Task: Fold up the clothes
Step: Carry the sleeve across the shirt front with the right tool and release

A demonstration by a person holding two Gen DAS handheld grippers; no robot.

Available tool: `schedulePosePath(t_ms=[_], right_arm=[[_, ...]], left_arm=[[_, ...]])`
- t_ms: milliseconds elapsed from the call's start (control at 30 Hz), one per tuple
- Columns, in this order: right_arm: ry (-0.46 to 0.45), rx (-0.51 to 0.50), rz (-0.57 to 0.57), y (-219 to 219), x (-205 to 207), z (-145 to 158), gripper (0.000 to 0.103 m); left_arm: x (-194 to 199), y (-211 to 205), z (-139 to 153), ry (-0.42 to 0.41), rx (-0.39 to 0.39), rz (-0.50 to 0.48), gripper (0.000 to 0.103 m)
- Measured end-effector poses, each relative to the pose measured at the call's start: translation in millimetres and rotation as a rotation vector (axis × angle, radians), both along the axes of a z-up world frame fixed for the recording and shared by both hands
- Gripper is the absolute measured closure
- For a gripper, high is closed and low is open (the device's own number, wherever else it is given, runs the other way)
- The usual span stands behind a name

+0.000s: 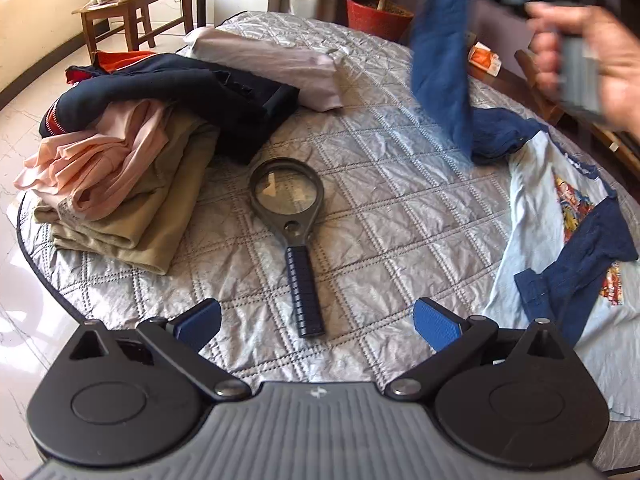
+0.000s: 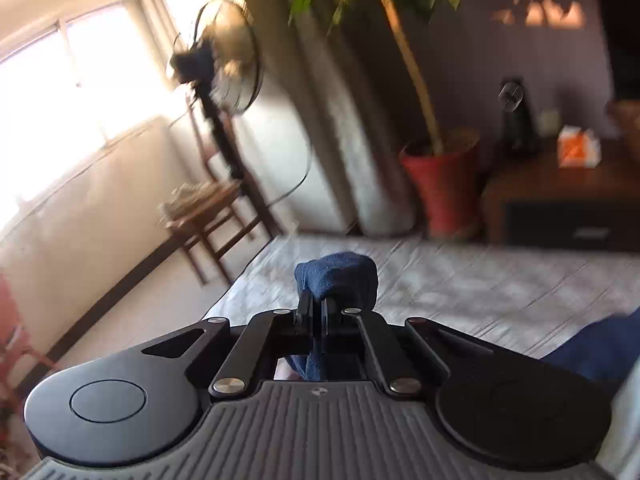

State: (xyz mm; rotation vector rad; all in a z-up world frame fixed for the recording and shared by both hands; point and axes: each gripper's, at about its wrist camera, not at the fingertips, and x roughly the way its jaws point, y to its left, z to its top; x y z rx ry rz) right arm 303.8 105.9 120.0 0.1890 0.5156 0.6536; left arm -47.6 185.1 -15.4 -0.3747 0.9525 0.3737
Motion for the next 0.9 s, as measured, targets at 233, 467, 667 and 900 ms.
schedulePosePath(t_ms=[233, 467, 667, 900], right_arm=[[-0.005, 0.128, -0.656, -202, -131, 23, 0.098], [0.558, 0.088, -0.908, -291, -231, -120, 0.092], [0.449, -0.022, -0.770, -301, -239, -115, 0.039], [0.140, -0.205, -0.592, -276, -212, -51, 0.026]], left_arm=[[13, -16, 15, -0.056, 0.014, -0.053, 0.001], [28, -45, 35, -0.101, 0.038, -0.118, 0.001], [42, -69, 39, -0.099, 0.058, -0.146, 0.001], [63, -84, 35, -0.084, 0.046, -0.088, 0.001]])
